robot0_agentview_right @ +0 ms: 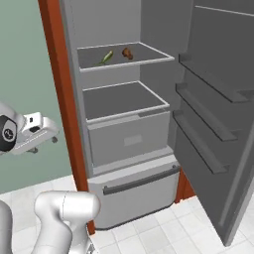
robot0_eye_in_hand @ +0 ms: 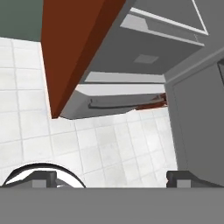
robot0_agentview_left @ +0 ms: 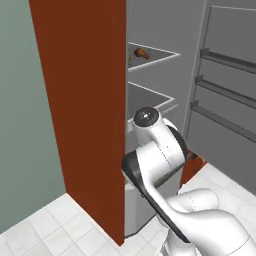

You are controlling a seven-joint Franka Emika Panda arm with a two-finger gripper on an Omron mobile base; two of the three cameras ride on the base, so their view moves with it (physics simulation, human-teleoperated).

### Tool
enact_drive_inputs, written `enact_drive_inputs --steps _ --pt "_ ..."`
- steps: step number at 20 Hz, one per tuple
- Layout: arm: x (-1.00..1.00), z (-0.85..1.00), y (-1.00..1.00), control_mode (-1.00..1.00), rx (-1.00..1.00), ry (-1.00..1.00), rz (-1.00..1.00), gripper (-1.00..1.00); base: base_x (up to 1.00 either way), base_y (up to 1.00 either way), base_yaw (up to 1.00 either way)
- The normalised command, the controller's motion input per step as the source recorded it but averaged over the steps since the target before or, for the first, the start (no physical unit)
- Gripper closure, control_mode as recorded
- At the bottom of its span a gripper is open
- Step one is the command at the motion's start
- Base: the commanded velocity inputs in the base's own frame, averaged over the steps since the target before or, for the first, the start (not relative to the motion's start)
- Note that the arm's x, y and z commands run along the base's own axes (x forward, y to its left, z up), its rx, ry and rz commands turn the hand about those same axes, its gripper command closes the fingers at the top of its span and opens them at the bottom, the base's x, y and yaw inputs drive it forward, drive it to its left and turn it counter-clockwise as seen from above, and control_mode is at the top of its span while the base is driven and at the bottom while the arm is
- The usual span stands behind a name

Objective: Gather the lemon and corn from the fridge and place them on a tray on the dining counter. Then gather the chicken drumstick and fish from the fridge and place them on the other tray.

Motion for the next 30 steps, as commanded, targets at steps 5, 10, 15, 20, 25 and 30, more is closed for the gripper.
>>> enact_drive_inputs --steps 5,10,15,20,25,30 --pt "0.0 0.0 0.0 1.0 0.0 0.0 0.0 -1.0 0.53 -0.35 0.2" --pt "0.0 0.0 0.0 1.0 0.0 0.0 0.0 -1.0 0.59 -0.28 0.2" --pt "0.0 0.0 0.0 1.0 0.0 0.0 0.0 -1.0 0.65 -0.21 0.2" --pt "0.0 0.0 0.0 1.0 0.0 0.0 0.0 -1.0 0.48 -0.34 0.23" --pt "0.0 0.0 0.0 1.0 0.0 0.0 0.0 -1.0 0.28 -0.2 0.23" --pt "0.0 0.0 0.0 1.0 0.0 0.0 0.0 -1.0 0.34 -0.21 0.24"
